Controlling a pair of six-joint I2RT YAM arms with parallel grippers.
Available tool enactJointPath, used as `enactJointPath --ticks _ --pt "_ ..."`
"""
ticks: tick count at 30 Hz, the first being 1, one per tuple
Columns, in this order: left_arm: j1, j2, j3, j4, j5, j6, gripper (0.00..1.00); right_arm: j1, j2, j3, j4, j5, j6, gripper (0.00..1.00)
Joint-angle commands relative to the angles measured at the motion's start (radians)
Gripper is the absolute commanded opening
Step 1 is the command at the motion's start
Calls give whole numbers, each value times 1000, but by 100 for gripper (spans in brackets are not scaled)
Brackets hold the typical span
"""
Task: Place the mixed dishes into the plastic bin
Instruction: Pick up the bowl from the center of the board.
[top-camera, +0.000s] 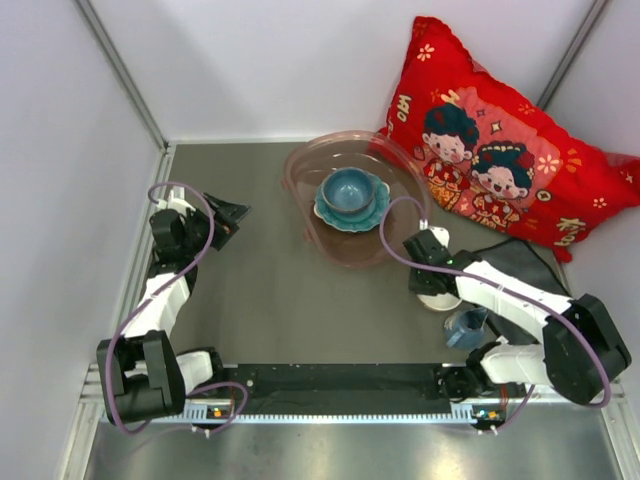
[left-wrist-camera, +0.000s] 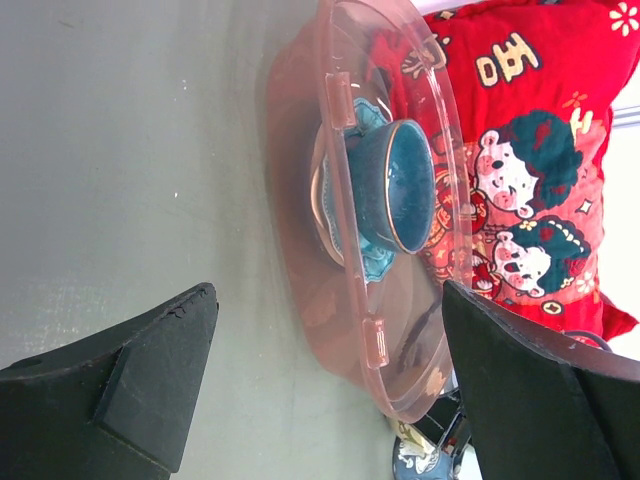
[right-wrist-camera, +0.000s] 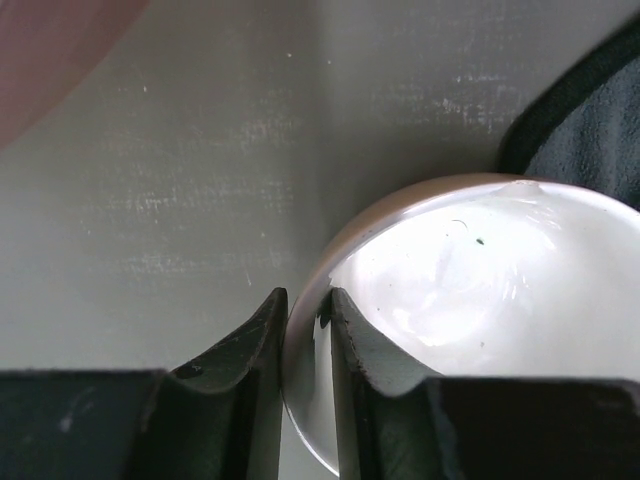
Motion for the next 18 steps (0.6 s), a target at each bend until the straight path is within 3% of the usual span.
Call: enactJointPath --ticks 1,9,18 --pt "5 3 -4 69 14 -4 97 9 -29 29 -25 21 49 0" --pt "5 7 -12 76 16 -5 97 9 -158 107 -134 88 60 0" --pt "5 12 -18 89 22 -11 97 9 -218 306 -264 176 11 0"
